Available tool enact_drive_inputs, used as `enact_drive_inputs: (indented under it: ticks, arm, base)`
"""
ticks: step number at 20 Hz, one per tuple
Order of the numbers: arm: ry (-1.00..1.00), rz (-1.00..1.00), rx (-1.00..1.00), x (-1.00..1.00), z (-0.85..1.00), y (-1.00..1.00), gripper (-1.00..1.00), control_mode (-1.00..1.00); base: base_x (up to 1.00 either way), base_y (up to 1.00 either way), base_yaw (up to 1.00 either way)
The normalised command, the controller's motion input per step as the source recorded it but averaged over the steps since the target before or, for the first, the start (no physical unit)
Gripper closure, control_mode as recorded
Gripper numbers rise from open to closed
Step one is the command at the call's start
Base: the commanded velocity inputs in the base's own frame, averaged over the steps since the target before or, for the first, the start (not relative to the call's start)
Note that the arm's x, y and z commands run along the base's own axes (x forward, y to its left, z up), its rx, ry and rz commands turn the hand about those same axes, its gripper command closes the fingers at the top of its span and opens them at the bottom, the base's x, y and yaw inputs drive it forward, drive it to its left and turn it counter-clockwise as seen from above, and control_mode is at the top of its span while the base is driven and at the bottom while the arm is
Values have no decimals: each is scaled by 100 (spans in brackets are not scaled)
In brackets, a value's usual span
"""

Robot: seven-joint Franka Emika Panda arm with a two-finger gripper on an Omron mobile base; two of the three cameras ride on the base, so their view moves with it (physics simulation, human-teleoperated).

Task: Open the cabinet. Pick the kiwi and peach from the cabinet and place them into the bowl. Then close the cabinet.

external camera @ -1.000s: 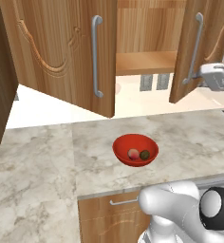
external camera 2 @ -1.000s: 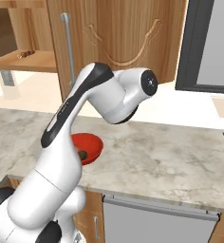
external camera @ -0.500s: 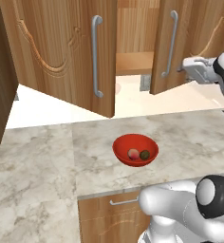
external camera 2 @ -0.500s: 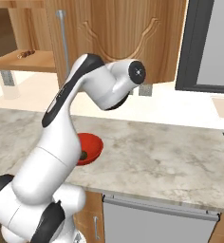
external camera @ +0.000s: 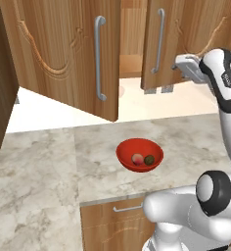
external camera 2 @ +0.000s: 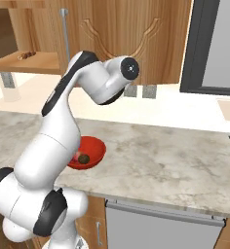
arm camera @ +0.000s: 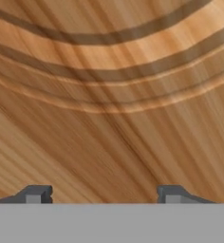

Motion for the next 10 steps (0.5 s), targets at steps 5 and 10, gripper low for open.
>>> enact_drive_inputs:
  ticks: [5,10]
  arm:
    - [4,-8,0,77,-3,1,-100,-100]
    - [8,-9,0,77,-3,0,-100,-100]
  base:
    - [0,0,0]
    - [0,0,0]
